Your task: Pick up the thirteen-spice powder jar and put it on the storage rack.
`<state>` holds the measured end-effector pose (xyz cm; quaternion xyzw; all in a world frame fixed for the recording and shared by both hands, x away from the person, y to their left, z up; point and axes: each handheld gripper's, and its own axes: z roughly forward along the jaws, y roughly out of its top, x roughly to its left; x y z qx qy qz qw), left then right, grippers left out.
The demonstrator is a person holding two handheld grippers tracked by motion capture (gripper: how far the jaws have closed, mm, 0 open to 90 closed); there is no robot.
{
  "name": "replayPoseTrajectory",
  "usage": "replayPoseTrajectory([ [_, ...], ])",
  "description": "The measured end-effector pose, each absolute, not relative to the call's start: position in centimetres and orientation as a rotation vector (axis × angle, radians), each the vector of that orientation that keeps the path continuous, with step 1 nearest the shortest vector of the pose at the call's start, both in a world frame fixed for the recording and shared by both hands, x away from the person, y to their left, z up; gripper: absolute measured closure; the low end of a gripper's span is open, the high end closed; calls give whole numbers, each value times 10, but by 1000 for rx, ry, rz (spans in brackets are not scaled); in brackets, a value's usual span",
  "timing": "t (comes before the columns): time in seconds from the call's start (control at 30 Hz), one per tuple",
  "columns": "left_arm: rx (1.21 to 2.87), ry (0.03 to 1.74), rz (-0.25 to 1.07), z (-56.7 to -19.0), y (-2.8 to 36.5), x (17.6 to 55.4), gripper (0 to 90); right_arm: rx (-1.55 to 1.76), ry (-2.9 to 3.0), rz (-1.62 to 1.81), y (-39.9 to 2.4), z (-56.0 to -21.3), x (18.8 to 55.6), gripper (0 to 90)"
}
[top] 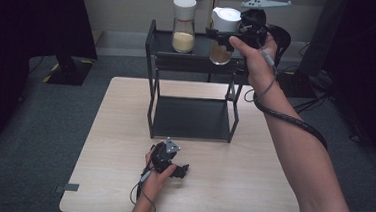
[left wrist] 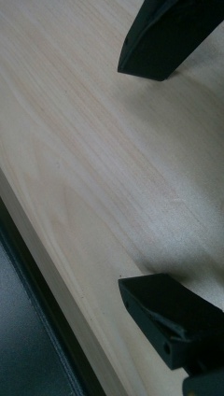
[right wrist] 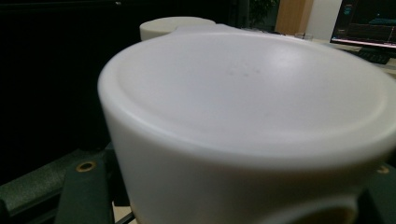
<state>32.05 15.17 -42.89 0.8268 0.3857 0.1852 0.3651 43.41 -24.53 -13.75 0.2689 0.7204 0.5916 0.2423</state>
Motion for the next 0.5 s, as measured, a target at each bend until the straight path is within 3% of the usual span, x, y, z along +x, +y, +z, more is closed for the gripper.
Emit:
replayPoseTrajectory([
  [0.5,2126,989,478,-429,152,321,0,807,1929,1550,-228,-133,470,303],
])
